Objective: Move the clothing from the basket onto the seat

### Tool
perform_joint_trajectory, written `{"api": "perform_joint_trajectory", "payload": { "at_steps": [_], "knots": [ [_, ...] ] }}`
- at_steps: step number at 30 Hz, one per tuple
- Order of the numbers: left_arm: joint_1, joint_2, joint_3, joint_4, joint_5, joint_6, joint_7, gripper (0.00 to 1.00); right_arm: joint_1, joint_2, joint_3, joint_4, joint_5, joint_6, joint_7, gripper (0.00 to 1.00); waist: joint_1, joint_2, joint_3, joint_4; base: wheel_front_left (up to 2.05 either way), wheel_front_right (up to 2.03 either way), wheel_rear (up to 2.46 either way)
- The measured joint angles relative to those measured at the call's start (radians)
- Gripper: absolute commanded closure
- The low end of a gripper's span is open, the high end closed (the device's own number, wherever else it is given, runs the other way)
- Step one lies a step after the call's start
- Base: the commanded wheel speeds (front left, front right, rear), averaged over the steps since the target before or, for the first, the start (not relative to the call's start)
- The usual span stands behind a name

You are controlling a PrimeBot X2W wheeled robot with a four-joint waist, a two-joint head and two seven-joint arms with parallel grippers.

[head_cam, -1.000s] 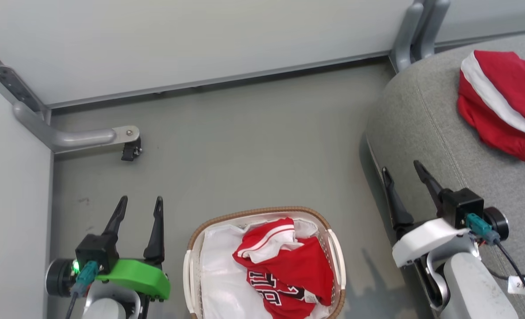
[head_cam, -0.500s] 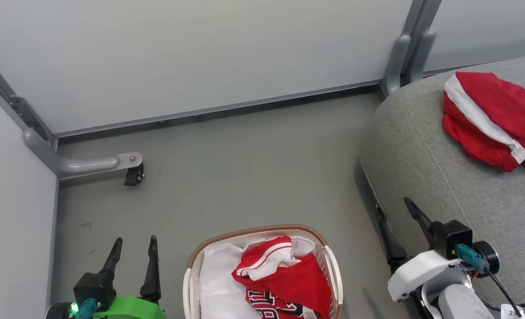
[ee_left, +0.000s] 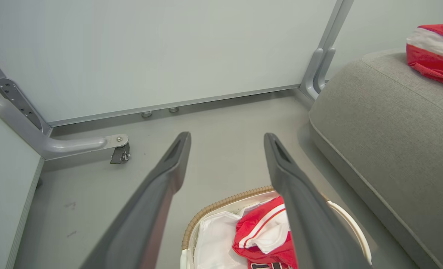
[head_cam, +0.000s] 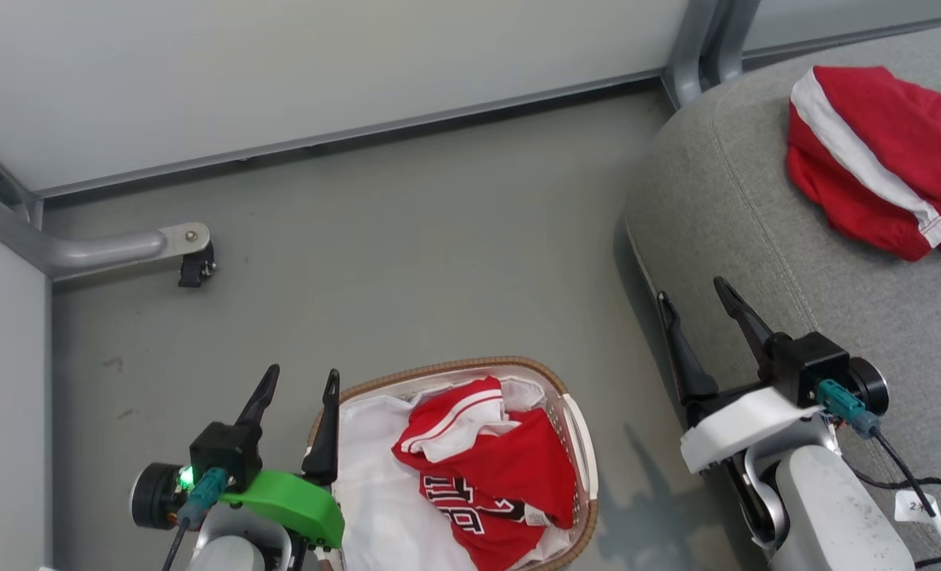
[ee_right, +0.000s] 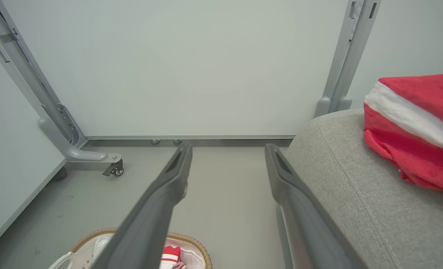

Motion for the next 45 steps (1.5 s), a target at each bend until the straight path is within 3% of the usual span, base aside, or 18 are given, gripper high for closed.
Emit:
{"api": "perform_joint_trajectory", "payload": {
  "at_steps": [16,45],
  "knots": [
    [-0.265,0.120,-0.290,0.171,-0.098,0.000,0.000,0.00,-0.150,0.000,0.072,-0.117,0.061,0.000,0.000,0.00,0.0000,0.0000,0.263,-0.105,0.00,0.00,0.00],
    [-0.576,0.256,-0.778,0.497,-0.247,0.000,0.000,0.00,-0.233,0.000,0.116,-0.258,0.134,0.000,0.000,0.00,0.0002,0.0000,0.633,-0.270,0.00,0.00,0.00]
  ]
}}
